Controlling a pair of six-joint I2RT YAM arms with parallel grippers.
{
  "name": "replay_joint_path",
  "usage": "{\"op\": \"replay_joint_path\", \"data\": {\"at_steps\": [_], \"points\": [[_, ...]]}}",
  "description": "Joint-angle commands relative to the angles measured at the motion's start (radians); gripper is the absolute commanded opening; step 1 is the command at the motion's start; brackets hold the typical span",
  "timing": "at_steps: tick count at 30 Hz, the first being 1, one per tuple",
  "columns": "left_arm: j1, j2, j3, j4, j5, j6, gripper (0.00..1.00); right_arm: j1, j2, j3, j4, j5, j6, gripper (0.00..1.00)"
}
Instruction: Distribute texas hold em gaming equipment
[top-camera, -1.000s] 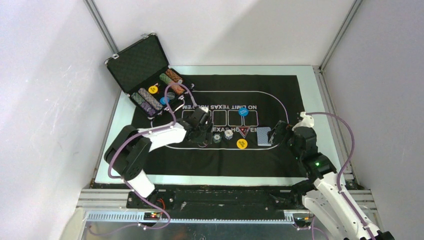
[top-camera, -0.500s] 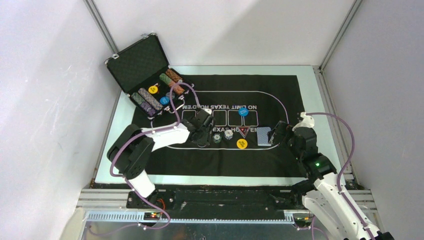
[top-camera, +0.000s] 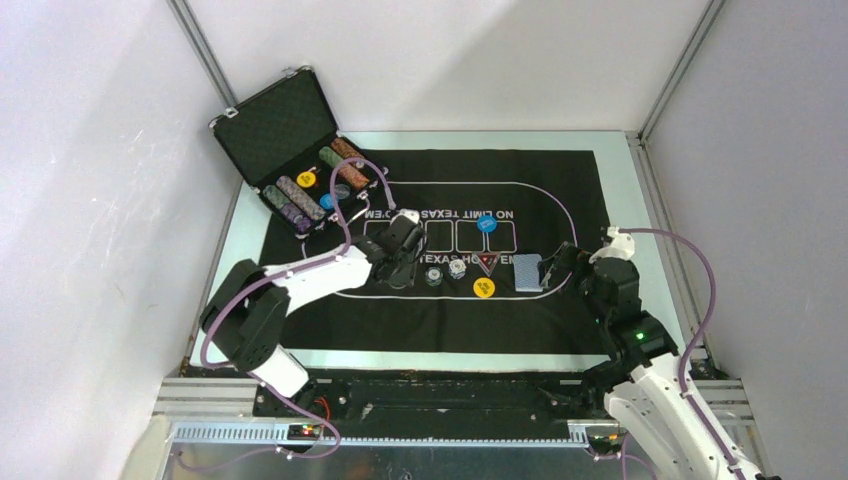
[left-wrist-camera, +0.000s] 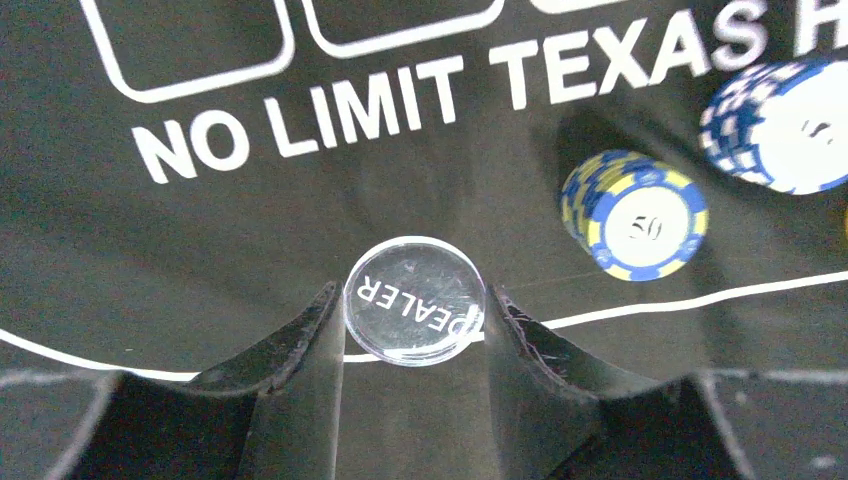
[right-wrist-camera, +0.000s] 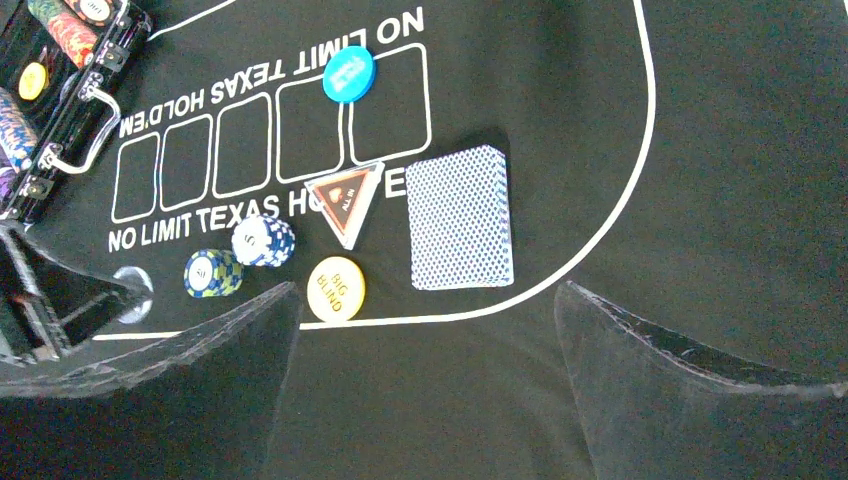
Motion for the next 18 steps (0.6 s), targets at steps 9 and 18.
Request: {"op": "replay_joint_path", "data": {"at_steps": [9, 18], "points": [[-0.006, -0.063, 0.263, -0.015, -0.140, 0.040, 0.28, -0.010, -0.016, 0.002, -0.012, 0.053, 0.012, 1.00], [0.050, 0.380, 0.856, -0.009, -0.070, 0.055, 0.26, -0.035, -0.031, 0.002, -0.039, 0.083, 0.026, 1.00]]}}
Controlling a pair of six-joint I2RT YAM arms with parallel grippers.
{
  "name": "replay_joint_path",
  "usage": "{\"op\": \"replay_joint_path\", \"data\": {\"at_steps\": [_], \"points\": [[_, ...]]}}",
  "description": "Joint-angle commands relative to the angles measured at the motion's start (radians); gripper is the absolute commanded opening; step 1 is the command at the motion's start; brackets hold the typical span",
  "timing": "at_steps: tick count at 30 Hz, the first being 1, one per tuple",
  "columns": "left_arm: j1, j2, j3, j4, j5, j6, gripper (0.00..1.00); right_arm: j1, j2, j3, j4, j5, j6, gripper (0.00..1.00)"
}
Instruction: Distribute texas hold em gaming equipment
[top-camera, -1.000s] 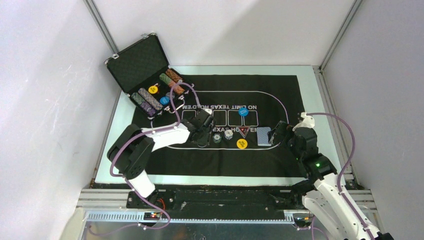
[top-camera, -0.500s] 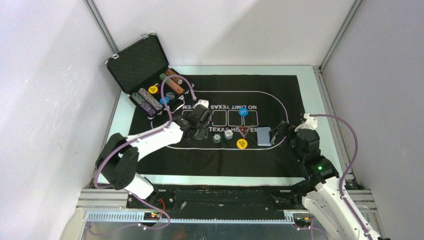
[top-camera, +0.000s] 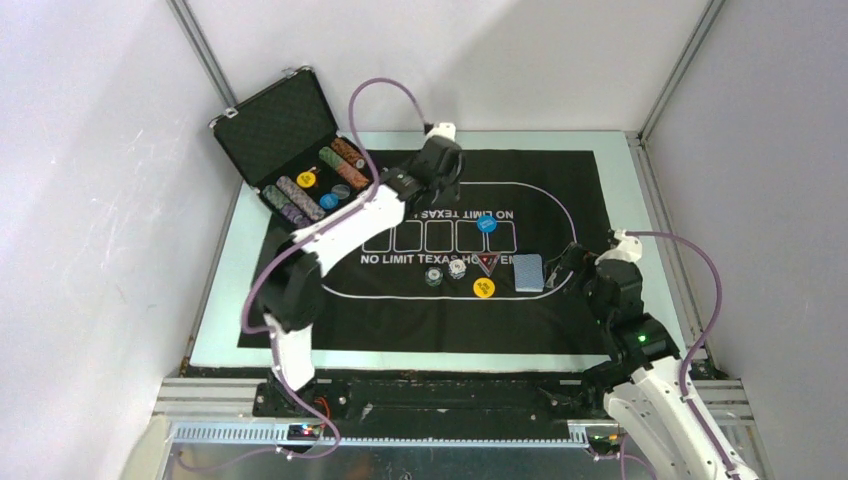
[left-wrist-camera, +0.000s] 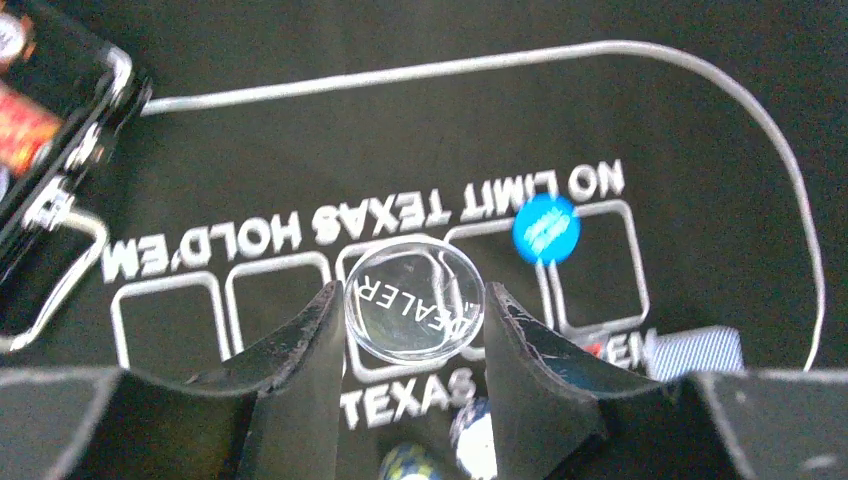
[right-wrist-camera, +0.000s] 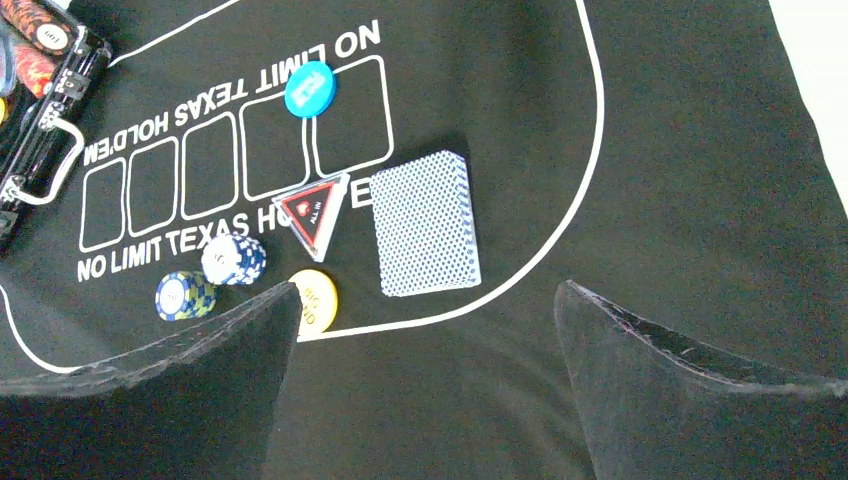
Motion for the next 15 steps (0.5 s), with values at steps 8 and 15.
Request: {"op": "replay_joint_path", "data": {"at_steps": [8, 15], "points": [[0.136, 0.588, 0.782, 0.031, 0.053, -0.066, 0.22, -0.039, -0.005, -0.005, -0.002, 0.026, 0.022, 1.00], [0.163, 0.731, 0.826, 0.202, 0.070, -0.239, 0.25, -0.055, 0.020, -0.011, 0.011, 0.000, 0.022, 1.00]]}}
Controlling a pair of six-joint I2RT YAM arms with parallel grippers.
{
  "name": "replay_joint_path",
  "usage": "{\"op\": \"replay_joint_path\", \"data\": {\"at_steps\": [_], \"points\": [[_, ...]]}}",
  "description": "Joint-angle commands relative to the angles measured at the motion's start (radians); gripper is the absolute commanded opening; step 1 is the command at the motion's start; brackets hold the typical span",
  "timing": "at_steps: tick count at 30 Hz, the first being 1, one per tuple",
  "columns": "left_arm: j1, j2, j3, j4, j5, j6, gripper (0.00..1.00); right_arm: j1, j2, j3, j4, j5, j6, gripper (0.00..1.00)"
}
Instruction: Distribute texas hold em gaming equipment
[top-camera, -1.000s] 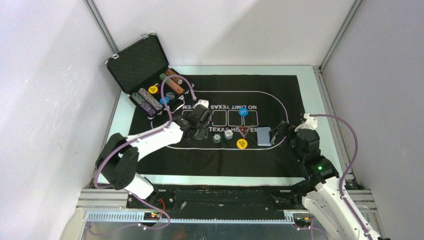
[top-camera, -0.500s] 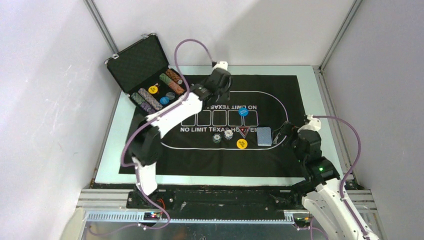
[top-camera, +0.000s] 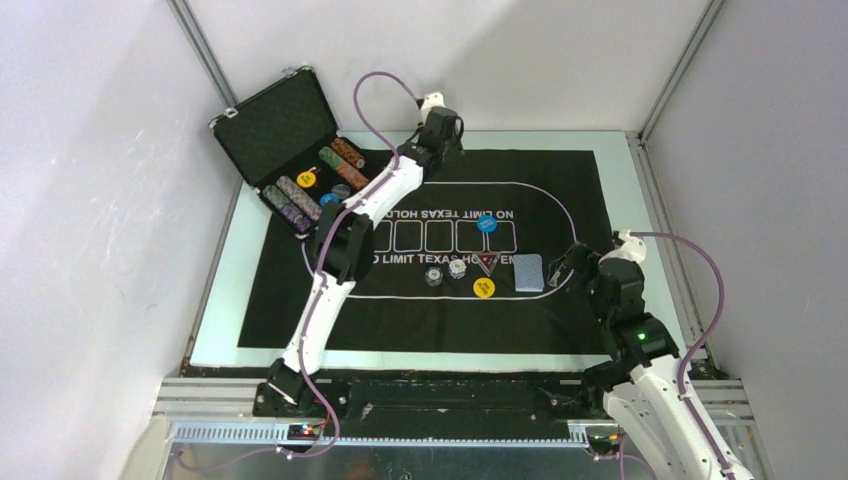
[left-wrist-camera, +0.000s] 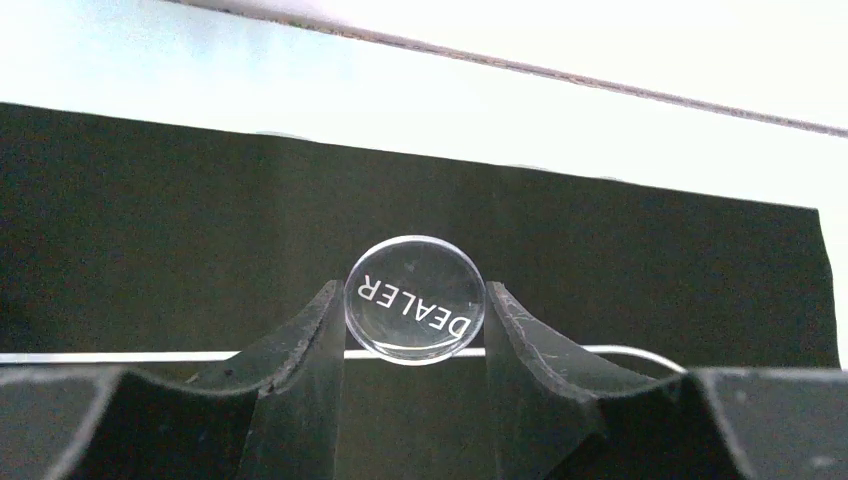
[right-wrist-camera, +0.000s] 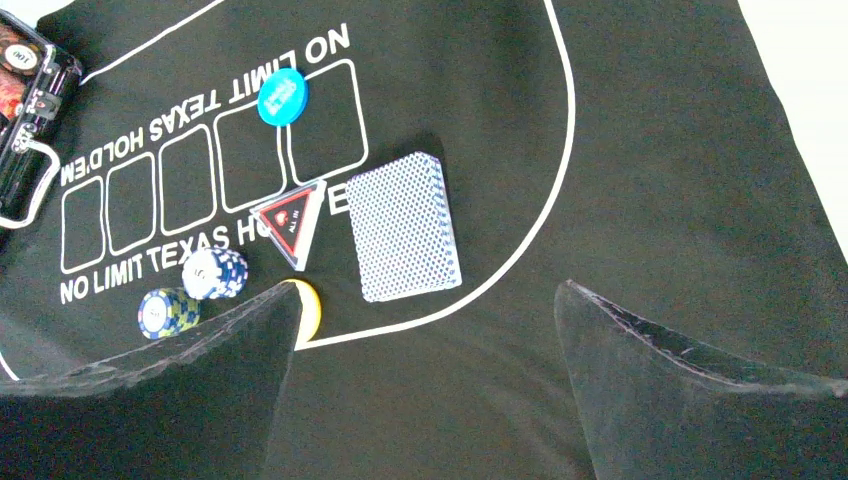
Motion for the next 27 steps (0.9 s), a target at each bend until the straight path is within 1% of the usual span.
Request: {"op": "replay_joint_path", "data": {"at_steps": [1, 3, 5, 9, 11, 14, 21, 24, 27], "points": [[0.004, 0.050, 0.048, 0.127, 0.005, -0.147, 0.27, -0.011, 0.016, -0.005, 0.026, -0.009, 0.006, 1.00], [0.016, 0.093, 0.069, 0.136, 0.033, -0.205, 0.29, -0.015, 0.024, -0.005, 0.028, -0.016, 0.005, 1.00], [0.029, 0.111, 0.086, 0.114, 0.042, -0.272, 0.28, -0.018, 0.029, -0.005, 0.029, -0.020, 0.005, 1.00], [0.039, 0.109, 0.043, 0.075, 0.020, -0.418, 0.27, -0.022, 0.035, -0.005, 0.028, -0.023, 0.003, 1.00], [0.042, 0.122, 0.041, 0.056, 0.007, -0.463, 0.27, -0.025, 0.034, -0.005, 0.028, -0.025, 0.003, 1.00], [0.051, 0.137, 0.048, 0.052, 0.007, -0.514, 0.31, -0.028, 0.033, -0.005, 0.027, -0.027, 0.002, 1.00], [0.070, 0.153, 0.038, -0.011, -0.002, -0.649, 0.32, -0.037, 0.031, -0.005, 0.024, -0.027, 0.002, 1.00], [0.070, 0.160, 0.036, -0.017, -0.005, -0.688, 0.38, -0.040, 0.031, -0.005, 0.024, -0.032, 0.002, 1.00], [0.069, 0.160, 0.039, -0.036, -0.014, -0.703, 0.40, -0.044, 0.031, -0.005, 0.023, -0.033, 0.002, 1.00]]}}
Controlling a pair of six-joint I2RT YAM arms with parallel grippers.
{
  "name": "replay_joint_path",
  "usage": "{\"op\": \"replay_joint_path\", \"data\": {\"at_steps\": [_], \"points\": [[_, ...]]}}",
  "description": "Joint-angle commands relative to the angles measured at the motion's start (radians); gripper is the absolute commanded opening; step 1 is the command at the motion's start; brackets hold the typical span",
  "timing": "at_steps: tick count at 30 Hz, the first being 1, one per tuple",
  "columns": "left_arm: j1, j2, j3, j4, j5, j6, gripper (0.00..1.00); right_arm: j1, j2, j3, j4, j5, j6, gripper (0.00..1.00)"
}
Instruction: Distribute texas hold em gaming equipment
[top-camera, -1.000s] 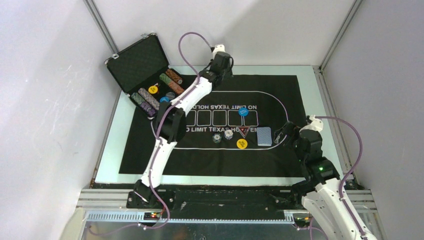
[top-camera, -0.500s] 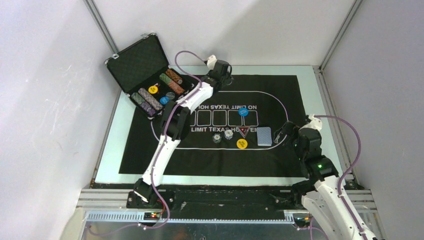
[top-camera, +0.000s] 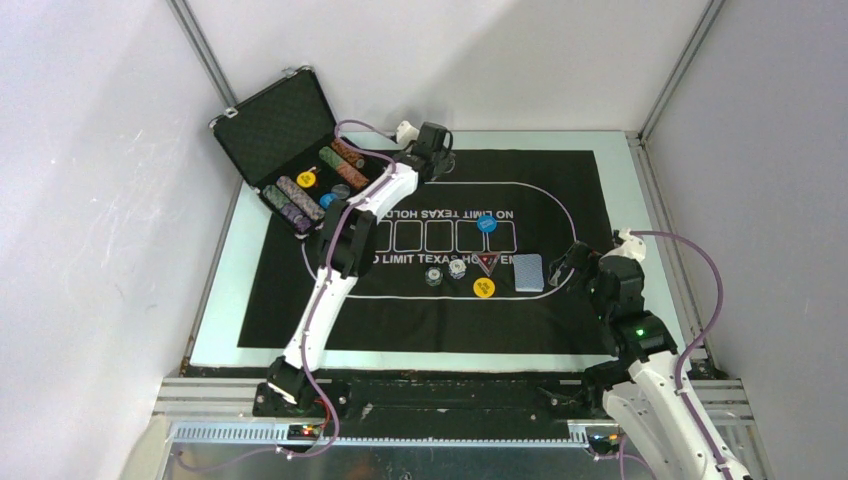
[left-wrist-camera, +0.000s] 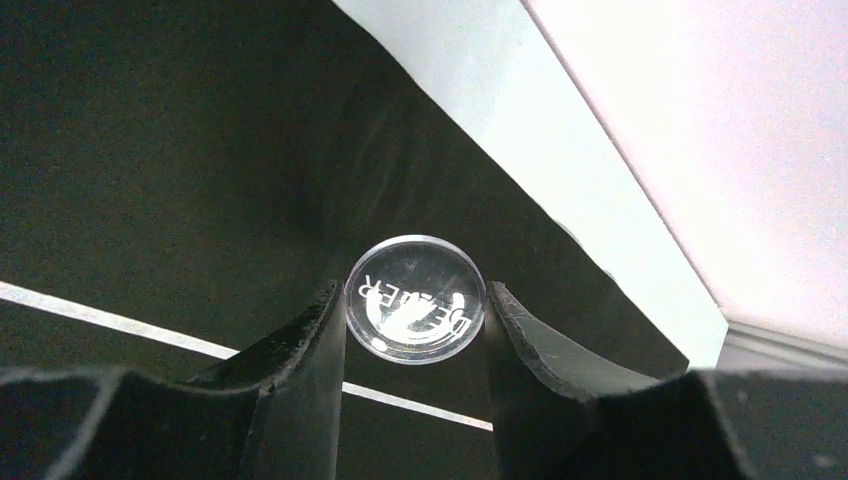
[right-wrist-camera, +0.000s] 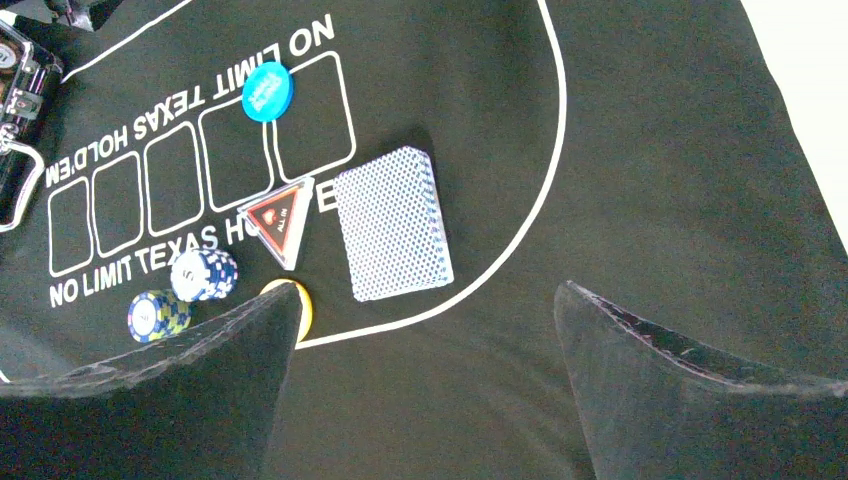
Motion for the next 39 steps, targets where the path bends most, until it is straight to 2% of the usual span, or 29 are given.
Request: {"op": "replay_joint_path", "data": {"at_steps": [1, 15, 17, 18, 21, 24, 27, 29, 31, 32, 33, 34, 35, 36, 37, 38, 39], "points": [[0.000, 0.005, 0.012, -0.032, -0.038, -0.080, 0.41, -0.008, -0.003, -0.003, 0.019, -0.005, 0.001, 1.00], [0.003, -0.017, 0.001, -0.043, -0.012, -0.049, 0.82, -0.024, -0.010, -0.003, 0.012, -0.021, 0.011, 1.00], [0.004, -0.034, -0.004, -0.024, -0.002, -0.026, 0.89, -0.024, -0.010, -0.003, 0.012, -0.023, 0.013, 1.00], [0.005, -0.047, -0.004, -0.003, 0.018, -0.006, 0.97, -0.025, -0.012, -0.003, 0.012, -0.026, 0.014, 1.00], [0.005, -0.093, 0.020, 0.039, 0.063, 0.077, 1.00, -0.027, -0.015, -0.003, 0.018, -0.034, 0.011, 1.00], [0.003, -0.145, 0.062, 0.014, 0.092, 0.167, 1.00, -0.027, -0.016, -0.003, 0.025, -0.045, 0.001, 1.00], [0.003, -0.260, 0.050, -0.034, 0.132, 0.293, 1.00, -0.025, -0.015, -0.003, 0.039, -0.072, -0.012, 1.00], [0.002, -0.367, -0.010, -0.071, 0.159, 0.368, 1.00, -0.026, -0.008, 0.000, 0.049, -0.103, -0.020, 1.00], [-0.002, -0.511, -0.135, -0.096, 0.156, 0.445, 1.00, -0.025, 0.005, 0.009, 0.053, -0.140, -0.030, 1.00], [-0.003, -0.572, -0.271, -0.096, 0.148, 0.471, 1.00, -0.025, 0.014, 0.014, 0.058, -0.163, -0.031, 1.00], [-0.009, -0.704, -0.348, -0.078, 0.117, 0.514, 1.00, -0.022, 0.032, 0.027, 0.059, -0.168, -0.032, 1.00], [-0.012, -0.772, -0.540, -0.052, 0.096, 0.532, 1.00, -0.019, 0.044, 0.033, 0.069, -0.205, -0.033, 1.00], [-0.017, -0.921, -0.636, 0.012, 0.069, 0.552, 1.00, -0.012, 0.070, 0.046, 0.075, -0.231, -0.028, 1.00], [-0.017, -0.989, -0.843, 0.051, 0.064, 0.557, 1.00, -0.005, 0.087, 0.052, 0.097, -0.244, -0.025, 1.00], [-0.018, -1.131, -0.945, 0.121, 0.055, 0.557, 1.00, 0.015, 0.127, 0.059, 0.116, -0.262, -0.021, 1.00], [-0.019, -1.263, -1.117, 0.173, 0.052, 0.549, 1.00, 0.027, 0.177, 0.065, 0.151, -0.265, -0.019, 1.00], [-0.020, -1.319, -1.196, 0.180, 0.030, 0.539, 1.00, 0.059, 0.207, 0.086, 0.182, -0.260, -0.020, 1.00]]}}
